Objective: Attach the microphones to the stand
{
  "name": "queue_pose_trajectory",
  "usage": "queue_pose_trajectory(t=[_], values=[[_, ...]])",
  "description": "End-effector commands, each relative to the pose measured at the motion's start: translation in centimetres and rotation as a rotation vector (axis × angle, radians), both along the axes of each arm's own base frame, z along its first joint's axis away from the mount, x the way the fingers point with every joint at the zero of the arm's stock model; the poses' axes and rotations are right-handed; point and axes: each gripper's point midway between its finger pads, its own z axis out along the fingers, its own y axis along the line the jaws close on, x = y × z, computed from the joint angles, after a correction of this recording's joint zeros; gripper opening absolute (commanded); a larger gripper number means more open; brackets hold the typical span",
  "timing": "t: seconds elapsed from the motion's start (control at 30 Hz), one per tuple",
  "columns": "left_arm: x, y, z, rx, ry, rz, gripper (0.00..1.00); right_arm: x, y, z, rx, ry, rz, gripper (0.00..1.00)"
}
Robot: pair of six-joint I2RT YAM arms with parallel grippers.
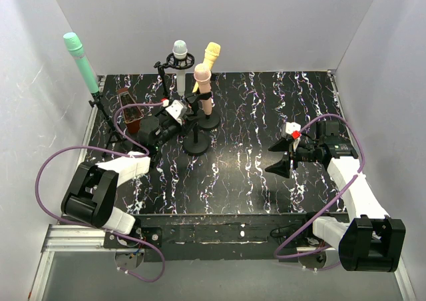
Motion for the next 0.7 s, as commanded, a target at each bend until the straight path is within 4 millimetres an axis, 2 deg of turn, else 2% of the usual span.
queue_pose_trajectory(t=[0.0, 0.1, 0.17, 0.23, 0.33, 0.53, 0.6, 0.67], values=[[-0.6, -0.4, 0.8, -0.066, 0.001, -0.033, 0.00, 0.2, 0.1, 1.2, 0.023, -0.030, 0.015, 0.86], [-0.1, 0.2, 0.6, -0.062, 0.003, 0.016, 0.01, 0.2, 0.1, 1.3, 0.027, -0.030, 0.013, 0.86], [0.0, 0.4, 0.6, -0.057, 0.010, 0.031, 0.08, 0.2, 0.1, 1.3, 0.027, -0.029, 0.013, 0.86], [-0.1, 0.5, 0.6, -0.053, 0.014, 0.034, 0.18, 0.2, 0.1, 1.2, 0.026, -0.027, 0.015, 0.86], [-0.3, 0.6, 0.9, -0.049, 0.016, 0.031, 0.38, 0.1, 0.1, 1.2, 0.026, -0.027, 0.017, 0.86], [-1.4, 1.4, 2.8, -0.056, -0.005, 0.052, 0.69, 0.1, 0.1, 1.3, 0.025, -0.030, 0.016, 0.86], [-1.9, 1.8, 3.4, -0.057, -0.003, 0.072, 0.77, 0.1, 0.1, 1.4, 0.025, -0.033, 0.017, 0.86], [-2.5, 2.6, 4.1, -0.029, -0.022, 0.088, 0.83, 0.7, -0.8, 1.4, 0.018, -0.039, -0.025, 0.86]])
